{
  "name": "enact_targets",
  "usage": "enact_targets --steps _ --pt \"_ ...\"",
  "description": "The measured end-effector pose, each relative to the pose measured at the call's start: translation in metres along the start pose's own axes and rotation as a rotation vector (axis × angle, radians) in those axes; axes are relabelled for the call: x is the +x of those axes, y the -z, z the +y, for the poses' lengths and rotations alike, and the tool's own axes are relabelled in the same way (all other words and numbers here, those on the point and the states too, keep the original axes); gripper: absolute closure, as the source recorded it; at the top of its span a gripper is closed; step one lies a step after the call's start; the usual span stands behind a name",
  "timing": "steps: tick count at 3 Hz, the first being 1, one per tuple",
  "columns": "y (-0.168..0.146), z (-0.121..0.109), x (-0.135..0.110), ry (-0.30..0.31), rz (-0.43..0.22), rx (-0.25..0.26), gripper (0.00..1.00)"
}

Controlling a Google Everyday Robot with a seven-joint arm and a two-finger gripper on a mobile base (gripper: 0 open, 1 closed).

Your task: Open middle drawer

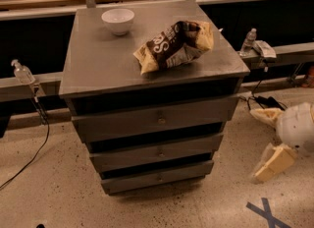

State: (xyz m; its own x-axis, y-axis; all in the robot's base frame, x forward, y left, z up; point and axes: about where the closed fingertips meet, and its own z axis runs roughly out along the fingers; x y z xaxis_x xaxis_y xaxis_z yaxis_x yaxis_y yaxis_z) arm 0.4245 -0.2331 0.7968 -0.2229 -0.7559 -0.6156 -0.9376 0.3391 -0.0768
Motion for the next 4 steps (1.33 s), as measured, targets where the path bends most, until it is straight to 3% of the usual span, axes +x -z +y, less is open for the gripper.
enact_targets --steps 1,3,4 --pt "-0.032 0.004 0.022 -0.089 -0.178 -0.035 0.00" --pt "-0.036 0.004 0.022 -0.103 -0.196 -0.046 0.00" --pt "-0.072 0.006 0.019 0.008 -0.113 -0.091 0.00"
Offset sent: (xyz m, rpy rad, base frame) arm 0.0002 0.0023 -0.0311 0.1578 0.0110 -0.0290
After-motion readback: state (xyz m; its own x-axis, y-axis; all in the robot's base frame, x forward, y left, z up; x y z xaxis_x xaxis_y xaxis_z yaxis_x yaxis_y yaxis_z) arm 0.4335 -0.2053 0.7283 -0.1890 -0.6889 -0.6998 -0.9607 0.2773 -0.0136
